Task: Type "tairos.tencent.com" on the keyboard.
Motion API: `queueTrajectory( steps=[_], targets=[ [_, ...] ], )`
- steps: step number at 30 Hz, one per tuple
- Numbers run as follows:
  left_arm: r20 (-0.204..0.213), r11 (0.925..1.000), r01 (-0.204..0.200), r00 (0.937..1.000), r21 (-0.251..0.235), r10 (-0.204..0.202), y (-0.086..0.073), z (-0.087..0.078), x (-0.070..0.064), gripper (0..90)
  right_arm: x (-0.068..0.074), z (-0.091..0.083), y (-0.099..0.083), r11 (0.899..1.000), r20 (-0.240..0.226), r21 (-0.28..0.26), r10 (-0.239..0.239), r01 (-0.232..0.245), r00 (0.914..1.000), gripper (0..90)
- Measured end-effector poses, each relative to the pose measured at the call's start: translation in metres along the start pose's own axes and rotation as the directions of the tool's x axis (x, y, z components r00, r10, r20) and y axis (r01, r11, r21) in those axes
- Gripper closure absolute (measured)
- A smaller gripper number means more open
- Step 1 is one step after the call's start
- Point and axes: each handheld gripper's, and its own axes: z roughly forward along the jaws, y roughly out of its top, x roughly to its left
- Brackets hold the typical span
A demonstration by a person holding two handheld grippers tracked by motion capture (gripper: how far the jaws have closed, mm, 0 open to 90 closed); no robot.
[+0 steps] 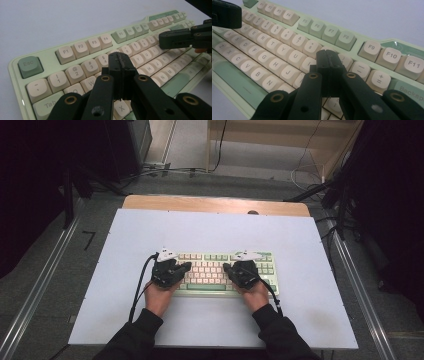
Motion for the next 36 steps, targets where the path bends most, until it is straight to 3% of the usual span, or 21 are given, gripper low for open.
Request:
queueTrajectory(
  steps=[11, 15, 36],
  targets=[
    [-0.003, 1.0, 0.002, 1.0, -0.005, -0.002, 0.0, -0.003, 0.002, 90.0, 0.001, 0.001, -0.001, 1.0, 0.004, 0.016, 0.005, -0.005, 1.0, 87.2],
    [-0.002, 1.0, 0.002, 1.0, -0.005, -0.002, 0.0, -0.003, 0.003, 90.0, 0.001, -0.003, 0.001, 1.0, -0.005, -0.01, 0.006, -0.006, 1.0, 87.2],
    [-0.004, 1.0, 0.004, 1.0, 0.001, -0.004, -0.003, -0.008, 0.006, 90.0, 0.001, -0.011, 0.002, 0.999, -0.008, -0.034, 0.014, -0.014, 0.9999, 87.2]
  ],
)
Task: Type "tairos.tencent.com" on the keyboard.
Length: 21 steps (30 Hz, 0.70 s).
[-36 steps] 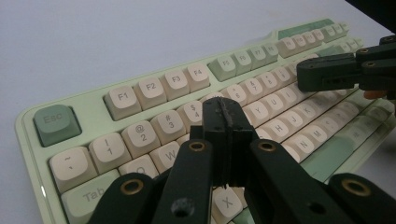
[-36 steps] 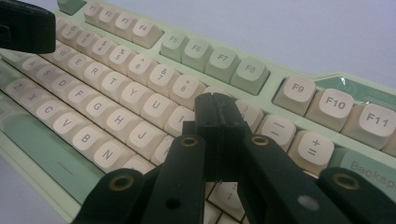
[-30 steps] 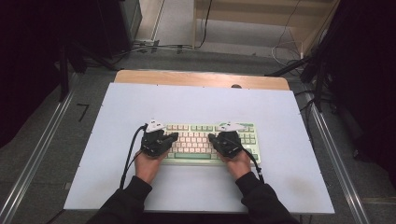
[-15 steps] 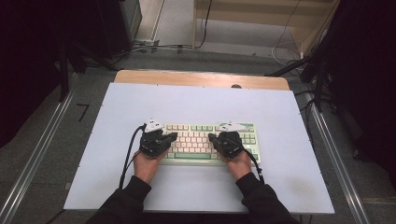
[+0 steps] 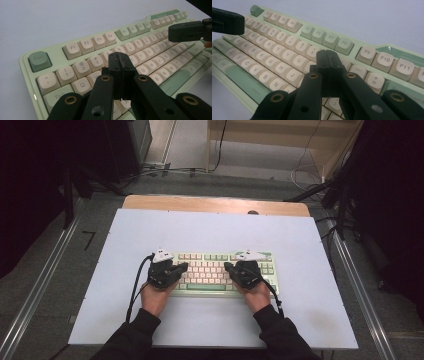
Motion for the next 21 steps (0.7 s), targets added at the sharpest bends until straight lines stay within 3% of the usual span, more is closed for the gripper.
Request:
queueTrajectory(
  steps=[21],
  targets=[
    [-0.009, 0.9998, 0.004, 1.0, 0.018, -0.004, -0.005, -0.0005, 0.0035, 90.0, -0.0019, -0.0025, -0.0003, 1.0, 0.003, -0.002, 0.002, -0.002, 1.0, 87.2]
  ],
)
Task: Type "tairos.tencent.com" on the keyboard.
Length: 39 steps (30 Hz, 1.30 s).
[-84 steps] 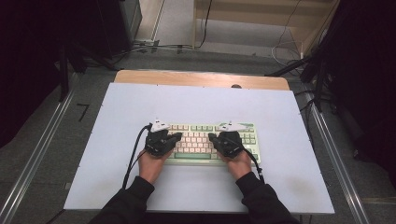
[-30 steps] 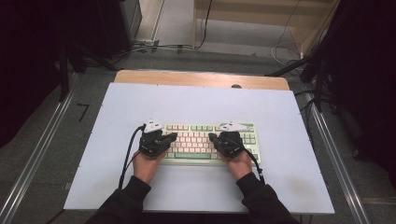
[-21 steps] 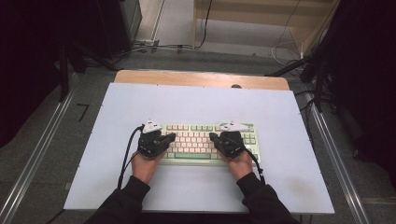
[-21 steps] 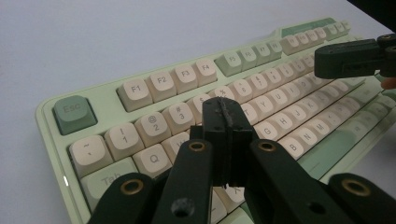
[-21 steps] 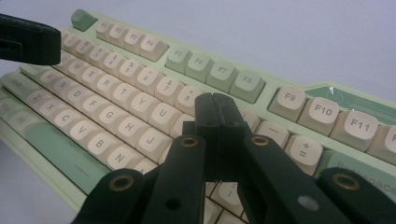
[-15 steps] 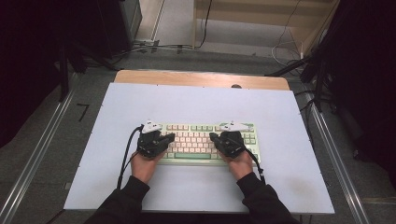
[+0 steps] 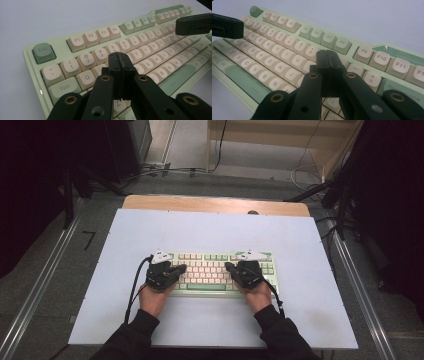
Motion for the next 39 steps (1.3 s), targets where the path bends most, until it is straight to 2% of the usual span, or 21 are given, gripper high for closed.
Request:
queueTrajectory(
  steps=[39],
  targets=[
    [-0.021, 0.9971, -0.031, 0.9993, 0.07, 0.032, -0.0046, 0.0082, -0.0043, 90.0, 0.0018, -0.0009, 0.0, 1.0, -0.002, -0.002, -0.006, 0.006, 1.0, 87.2]
  ],
)
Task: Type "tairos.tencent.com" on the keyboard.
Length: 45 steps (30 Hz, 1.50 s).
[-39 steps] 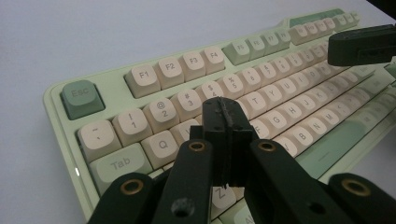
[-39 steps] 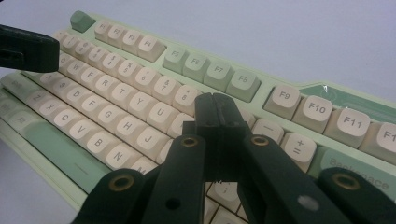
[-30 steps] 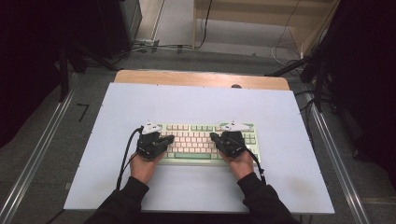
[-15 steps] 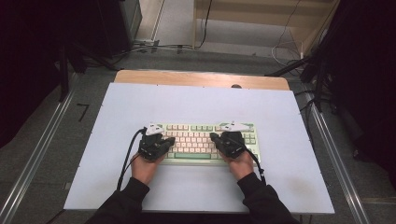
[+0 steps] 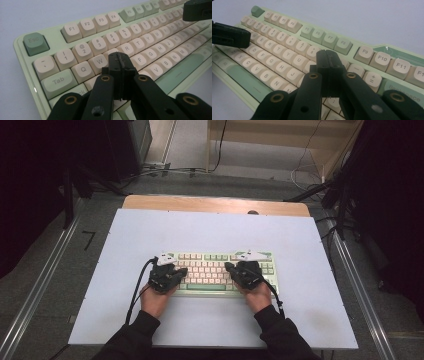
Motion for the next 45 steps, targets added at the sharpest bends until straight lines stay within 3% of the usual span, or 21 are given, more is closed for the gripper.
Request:
queueTrajectory(
  steps=[4, 12, 25, 45],
  targets=[
    [0.006, 1.0, 0.001, 1.0, 0.002, -0.001, 0.0, 0.0, 0.0, 90.0, 0.0, 0.0, 0.0, 1.0, -0.001, 0.001, 0.0, 0.0, 1.0, 87.2],
    [0.013, 0.9978, 0.014, 0.9998, -0.065, -0.013, 0.001, -0.008, 0.0, 90.0, 0.0, -0.003, 0.0, 1.0, -0.002, -0.004, 0.0, 0.0, 1.0, 87.2],
    [0.017, 0.9936, 0.034, 0.9993, -0.108, -0.032, 0.001, -0.011, 0.003, 90.0, 0.0, -0.009, -0.004, 1.0, -0.006, 0.003, -0.005, 0.005, 1.0, 87.2],
    [0.014, 0.9937, 0.035, 0.9993, -0.106, -0.034, 0.001, -0.012, 0.003, 90.0, 0.001, -0.016, -0.018, 0.999, -0.015, 0.039, -0.012, 0.012, 0.9998, 87.2]
  ],
)
